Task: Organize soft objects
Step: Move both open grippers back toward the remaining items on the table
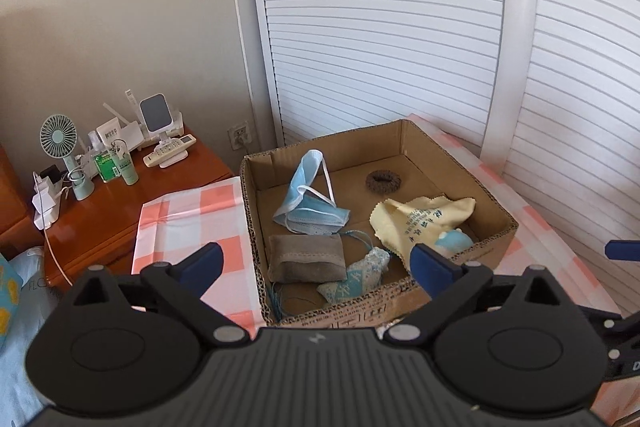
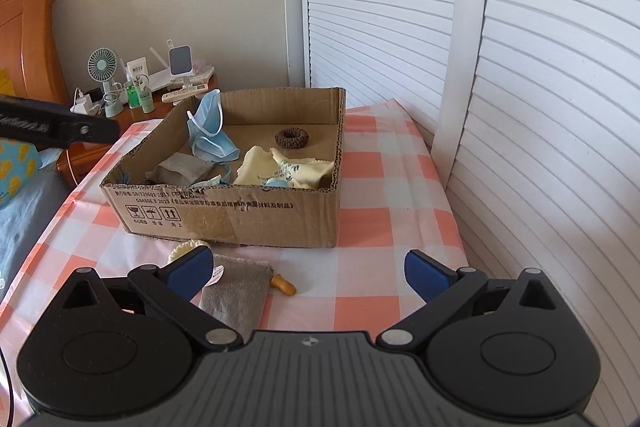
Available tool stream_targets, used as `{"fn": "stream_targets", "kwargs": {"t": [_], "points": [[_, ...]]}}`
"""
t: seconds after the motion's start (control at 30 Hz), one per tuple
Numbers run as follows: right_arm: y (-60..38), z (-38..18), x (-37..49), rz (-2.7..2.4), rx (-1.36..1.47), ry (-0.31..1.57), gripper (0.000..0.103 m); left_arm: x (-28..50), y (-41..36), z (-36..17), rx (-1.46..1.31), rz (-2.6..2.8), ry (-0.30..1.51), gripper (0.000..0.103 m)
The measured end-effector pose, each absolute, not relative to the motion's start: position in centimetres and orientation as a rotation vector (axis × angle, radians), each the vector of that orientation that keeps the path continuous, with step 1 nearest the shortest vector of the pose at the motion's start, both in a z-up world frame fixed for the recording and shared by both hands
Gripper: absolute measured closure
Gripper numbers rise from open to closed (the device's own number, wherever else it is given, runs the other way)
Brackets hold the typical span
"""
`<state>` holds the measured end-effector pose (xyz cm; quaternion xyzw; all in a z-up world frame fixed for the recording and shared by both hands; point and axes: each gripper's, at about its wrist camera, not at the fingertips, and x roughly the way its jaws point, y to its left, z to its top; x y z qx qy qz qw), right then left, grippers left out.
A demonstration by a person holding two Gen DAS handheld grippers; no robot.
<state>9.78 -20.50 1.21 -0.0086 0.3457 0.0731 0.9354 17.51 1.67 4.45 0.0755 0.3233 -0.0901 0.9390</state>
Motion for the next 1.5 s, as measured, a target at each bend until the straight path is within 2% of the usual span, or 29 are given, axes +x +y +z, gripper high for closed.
{"fn": "stream_targets", "kwargs": {"t": [0.37, 0.7, 1.5], "points": [[-20.1, -1.3, 9.6, 0.153, -0.034, 0.750, 0.000, 11.9, 1.0, 1.5, 0.115, -0.163, 0.713, 0.002], [-19.5, -3.6, 10.5, 0.152, -0.051, 0.799, 0.000, 11.7, 1.2, -2.1, 0.112, -0.130, 0.787, 0.002], [-14.6, -7.9, 12.8, 0.254, -0.155, 0.878, 0.000, 12.8, 2.1, -4.0, 0.104, -0.159, 0.819, 0.002]]}}
